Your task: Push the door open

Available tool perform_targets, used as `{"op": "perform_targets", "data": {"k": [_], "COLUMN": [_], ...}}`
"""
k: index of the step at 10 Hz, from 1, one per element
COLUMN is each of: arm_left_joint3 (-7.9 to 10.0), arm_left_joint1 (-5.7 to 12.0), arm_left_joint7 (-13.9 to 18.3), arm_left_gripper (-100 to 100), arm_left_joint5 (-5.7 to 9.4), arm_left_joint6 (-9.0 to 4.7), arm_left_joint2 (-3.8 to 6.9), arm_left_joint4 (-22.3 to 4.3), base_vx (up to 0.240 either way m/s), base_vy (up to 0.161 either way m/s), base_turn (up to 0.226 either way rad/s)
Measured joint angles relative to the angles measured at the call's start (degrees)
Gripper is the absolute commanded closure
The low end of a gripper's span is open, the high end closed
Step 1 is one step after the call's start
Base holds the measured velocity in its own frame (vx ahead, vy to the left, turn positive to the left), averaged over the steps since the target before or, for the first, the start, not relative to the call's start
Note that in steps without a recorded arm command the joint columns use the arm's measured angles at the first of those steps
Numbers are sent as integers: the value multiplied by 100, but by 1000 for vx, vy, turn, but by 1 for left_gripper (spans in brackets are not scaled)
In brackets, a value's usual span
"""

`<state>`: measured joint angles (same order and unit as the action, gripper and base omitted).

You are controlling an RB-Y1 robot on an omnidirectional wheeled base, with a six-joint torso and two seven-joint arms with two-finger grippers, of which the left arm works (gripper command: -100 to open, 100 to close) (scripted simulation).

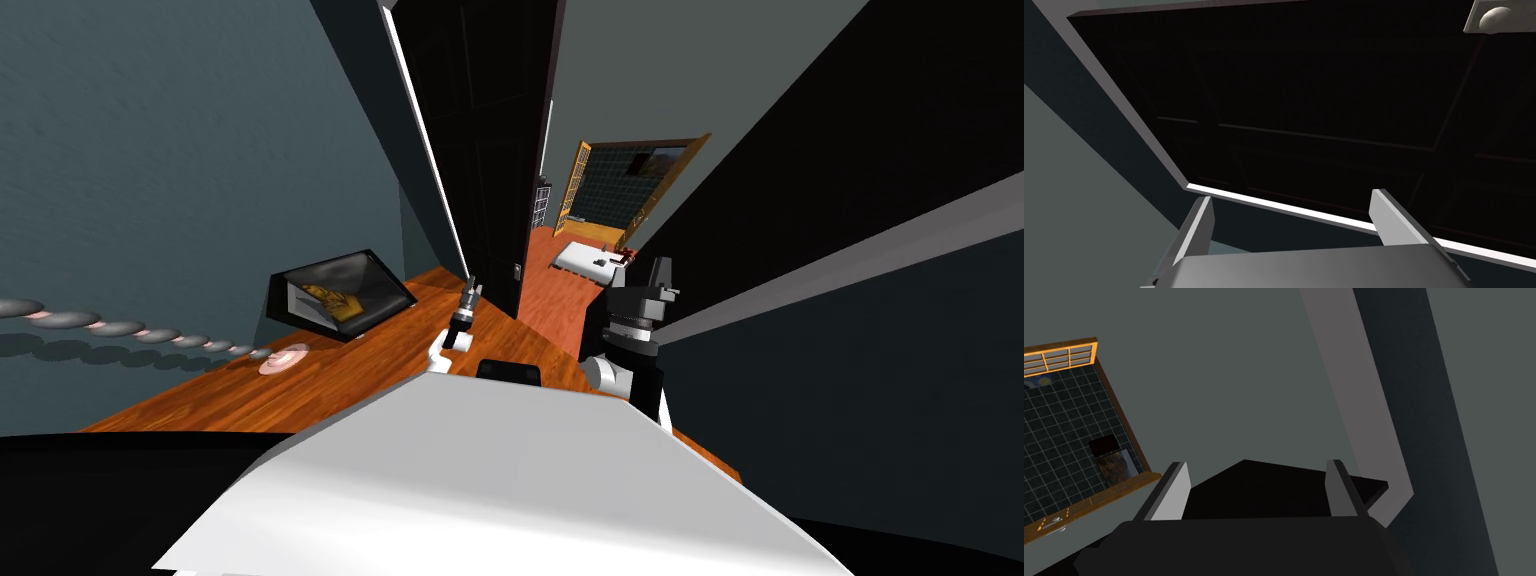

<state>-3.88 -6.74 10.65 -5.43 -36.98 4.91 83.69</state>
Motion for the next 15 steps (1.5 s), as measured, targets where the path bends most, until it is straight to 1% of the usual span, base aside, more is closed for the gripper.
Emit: {"op": "perform_targets", "data": {"k": [1,2,3,6,7,8,9,10,13,15], "arm_left_joint3": [-20,-52,-63,-134,-151,-170,-181,-198,-258,-306], "arm_left_joint1": [51,122,155,380,402,455,496,547,775,873], "arm_left_joint7": [10,5,9,20,21,33,28,28,46,36], "arm_left_gripper": [-100,-100,-100,-100,-100,-100,-100,-100,-100,-100], "arm_left_joint5": [4,4,8,22,23,28,27,32,46,48], "arm_left_joint6": [-7,-50,-86,-230,-269,-264,-286,-349,-447,-553], "arm_left_joint2": [16,13,26,57,61,80,69,79,102,96], "arm_left_joint4": [-131,-299,-417,-979,-1101,-1219,-1330,-1505,-1991,-2345], "base_vx": [72,58,53,80,54,40,49,80,65,88], "base_vy": [32,20,9,32,18,12,16,19,26,35], "base_turn": [-112,-36,-61,-79,-53,-28,-66,-102,-58,-101]}}
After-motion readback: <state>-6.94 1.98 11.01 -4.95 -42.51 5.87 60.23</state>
